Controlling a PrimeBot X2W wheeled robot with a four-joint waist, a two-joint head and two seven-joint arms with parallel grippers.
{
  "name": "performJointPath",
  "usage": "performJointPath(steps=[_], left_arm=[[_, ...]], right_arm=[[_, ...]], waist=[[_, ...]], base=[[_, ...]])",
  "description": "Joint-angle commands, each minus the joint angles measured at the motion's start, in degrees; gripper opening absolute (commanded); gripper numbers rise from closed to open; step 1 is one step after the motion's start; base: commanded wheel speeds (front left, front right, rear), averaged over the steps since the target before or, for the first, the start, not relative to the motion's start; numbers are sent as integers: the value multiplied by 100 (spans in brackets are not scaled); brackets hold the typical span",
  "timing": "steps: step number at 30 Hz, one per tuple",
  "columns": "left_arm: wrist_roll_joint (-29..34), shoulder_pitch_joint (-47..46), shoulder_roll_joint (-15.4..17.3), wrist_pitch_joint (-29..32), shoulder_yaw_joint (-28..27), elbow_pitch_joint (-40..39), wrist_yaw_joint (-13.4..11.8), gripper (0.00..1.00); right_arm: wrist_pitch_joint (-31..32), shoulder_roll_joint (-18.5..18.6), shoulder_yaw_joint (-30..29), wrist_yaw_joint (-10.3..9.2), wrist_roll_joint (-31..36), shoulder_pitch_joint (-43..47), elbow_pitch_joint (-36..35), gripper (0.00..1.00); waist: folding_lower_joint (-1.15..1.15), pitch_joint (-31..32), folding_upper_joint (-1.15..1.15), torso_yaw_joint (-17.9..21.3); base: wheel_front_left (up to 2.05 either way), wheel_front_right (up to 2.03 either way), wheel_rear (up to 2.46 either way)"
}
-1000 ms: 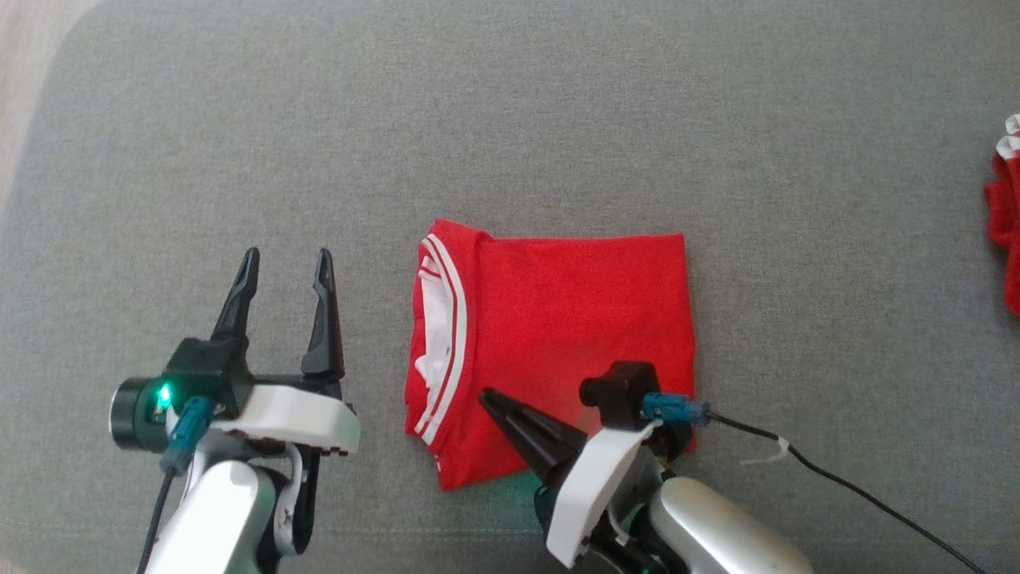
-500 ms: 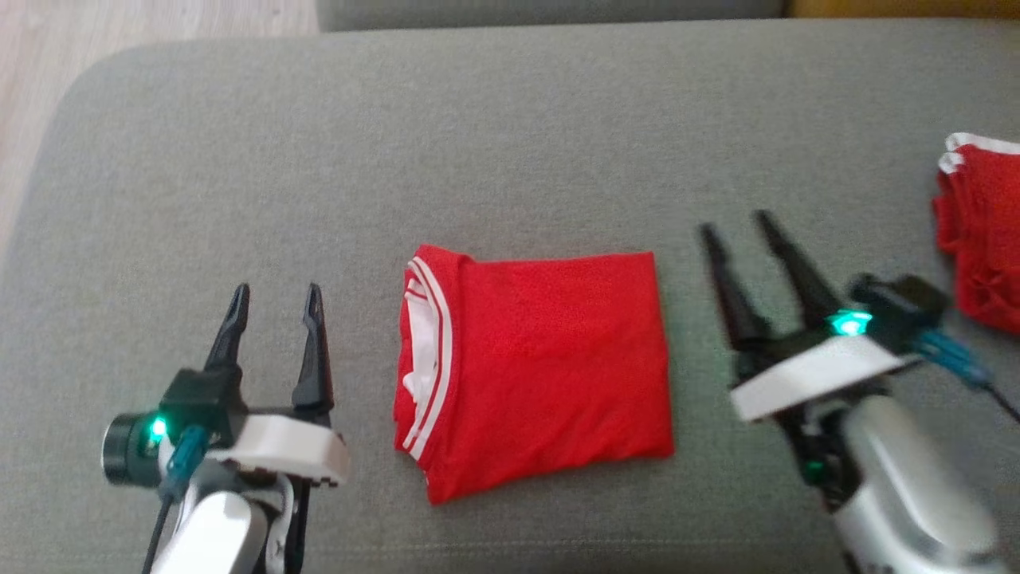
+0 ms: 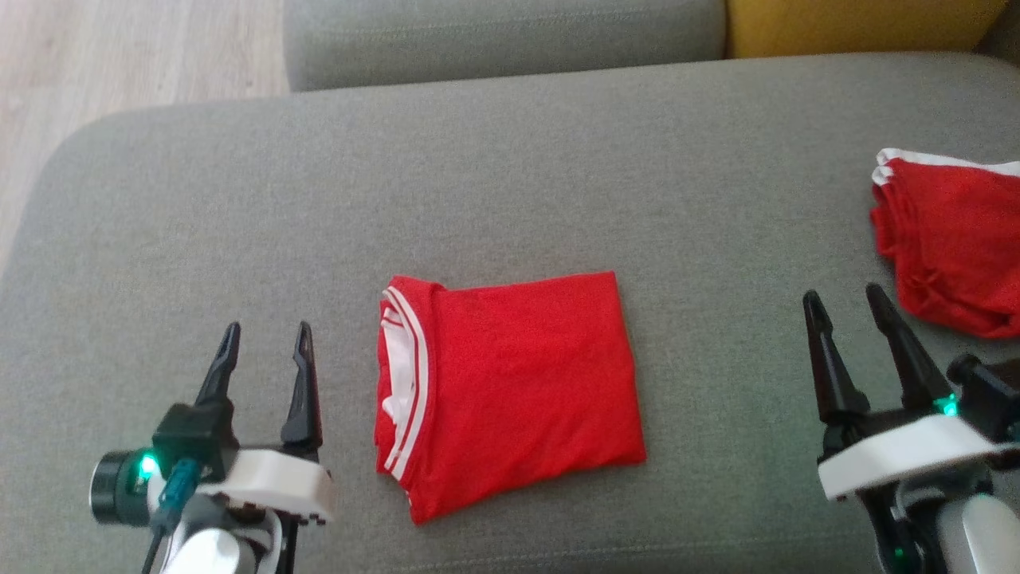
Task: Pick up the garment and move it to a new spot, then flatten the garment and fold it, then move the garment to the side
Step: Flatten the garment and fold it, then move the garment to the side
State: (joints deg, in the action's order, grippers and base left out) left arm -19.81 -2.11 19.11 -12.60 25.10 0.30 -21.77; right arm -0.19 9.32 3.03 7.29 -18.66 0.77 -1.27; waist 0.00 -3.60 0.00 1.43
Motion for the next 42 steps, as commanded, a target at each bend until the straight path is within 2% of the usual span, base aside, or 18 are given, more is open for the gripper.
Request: performJointPath(steps=[1, 13, 23, 42], left_arm=[[-4, -157, 155, 14, -241, -195, -43, 100], [-6, 145, 289, 132, -167, -300, -104, 100], [43, 333, 357, 251, -133, -482, -268, 100], [11, 283, 406, 221, -121, -429, -277, 100]], right_arm=[[60, 22, 45, 20, 66, -5, -296, 100], [492, -163, -114, 20, 278, 588, -960, 100], [638, -246, -177, 20, 362, 734, -1087, 100], [718, -267, -231, 20, 393, 705, -1092, 100]], waist=[[0, 88, 0, 29], [0, 474, 0, 49], [0, 541, 0, 49], [0, 527, 0, -12]], base=[[0, 0, 0], [0, 0, 0], [0, 0, 0], [0, 0, 0]])
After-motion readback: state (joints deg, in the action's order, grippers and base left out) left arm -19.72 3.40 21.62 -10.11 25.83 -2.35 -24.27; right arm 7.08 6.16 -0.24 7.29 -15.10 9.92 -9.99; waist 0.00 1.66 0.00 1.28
